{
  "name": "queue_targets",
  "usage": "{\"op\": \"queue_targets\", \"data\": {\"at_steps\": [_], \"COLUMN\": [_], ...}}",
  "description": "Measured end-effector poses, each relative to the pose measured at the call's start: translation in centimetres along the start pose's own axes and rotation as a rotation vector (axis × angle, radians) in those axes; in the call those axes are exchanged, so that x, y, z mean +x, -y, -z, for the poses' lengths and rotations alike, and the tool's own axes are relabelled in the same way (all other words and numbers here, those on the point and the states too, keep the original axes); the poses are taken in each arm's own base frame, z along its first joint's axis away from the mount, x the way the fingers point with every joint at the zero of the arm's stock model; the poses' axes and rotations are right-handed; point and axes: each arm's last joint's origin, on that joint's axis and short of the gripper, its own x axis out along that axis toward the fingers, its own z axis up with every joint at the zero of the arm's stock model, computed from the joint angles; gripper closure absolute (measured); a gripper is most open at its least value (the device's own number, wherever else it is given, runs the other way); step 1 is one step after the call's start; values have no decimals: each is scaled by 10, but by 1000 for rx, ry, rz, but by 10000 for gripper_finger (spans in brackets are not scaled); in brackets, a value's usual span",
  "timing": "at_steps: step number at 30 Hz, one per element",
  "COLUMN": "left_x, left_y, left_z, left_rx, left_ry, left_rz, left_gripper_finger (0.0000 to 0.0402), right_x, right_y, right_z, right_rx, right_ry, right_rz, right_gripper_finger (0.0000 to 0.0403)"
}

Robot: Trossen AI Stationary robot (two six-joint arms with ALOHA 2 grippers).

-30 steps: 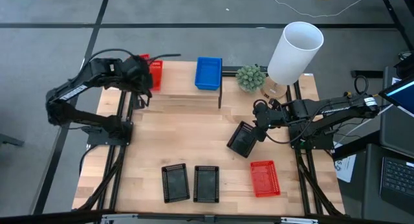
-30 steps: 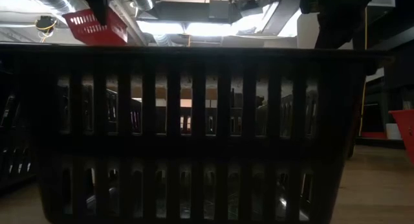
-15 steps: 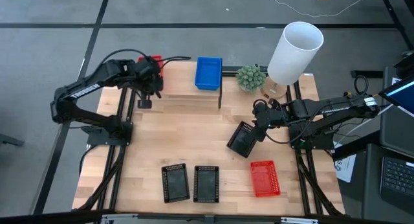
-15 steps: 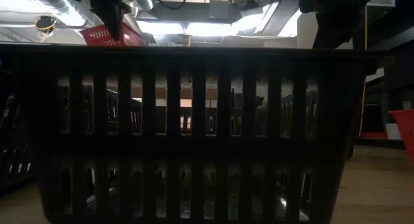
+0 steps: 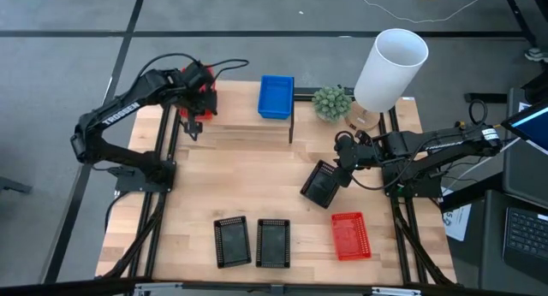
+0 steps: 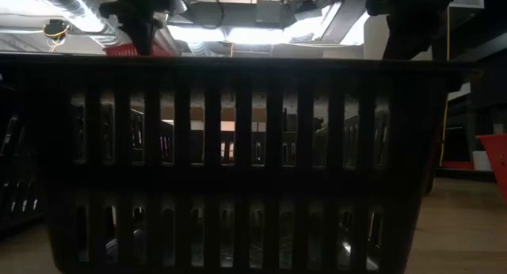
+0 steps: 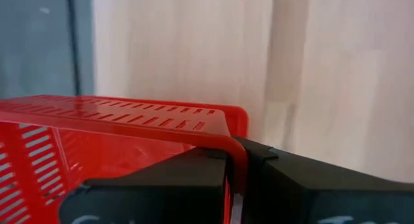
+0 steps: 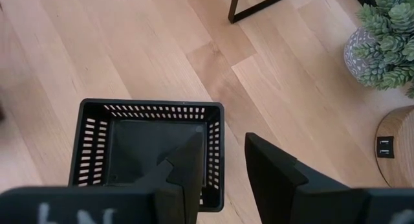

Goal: Stack baskets on shelf by color
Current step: Stack the left red bin on top of the red bin on the shelf

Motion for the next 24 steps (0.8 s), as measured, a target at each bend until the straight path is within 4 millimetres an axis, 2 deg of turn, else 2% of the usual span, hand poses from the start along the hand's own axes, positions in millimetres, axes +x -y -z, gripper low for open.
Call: {"op": "queue_targets", "data": {"at_steps": [7, 17, 24], "left_x": [13, 31, 35], "left_y": [-15, -17, -18], "left_z": [7, 2, 1], "left_rx": [-66, -58, -55], "left_ry": [-58, -84, -96], "left_rz": [23, 123, 127], "left_gripper_finger": [401, 399, 360], "right_x": [0, 0, 0], "right_y": [0, 0, 0], "right_z": [0, 0, 0], "right_rx": [0, -2, -3], "right_ry": [0, 0, -1], "right_rz": [0, 0, 0], "right_gripper_finger": [288, 288, 288]}}
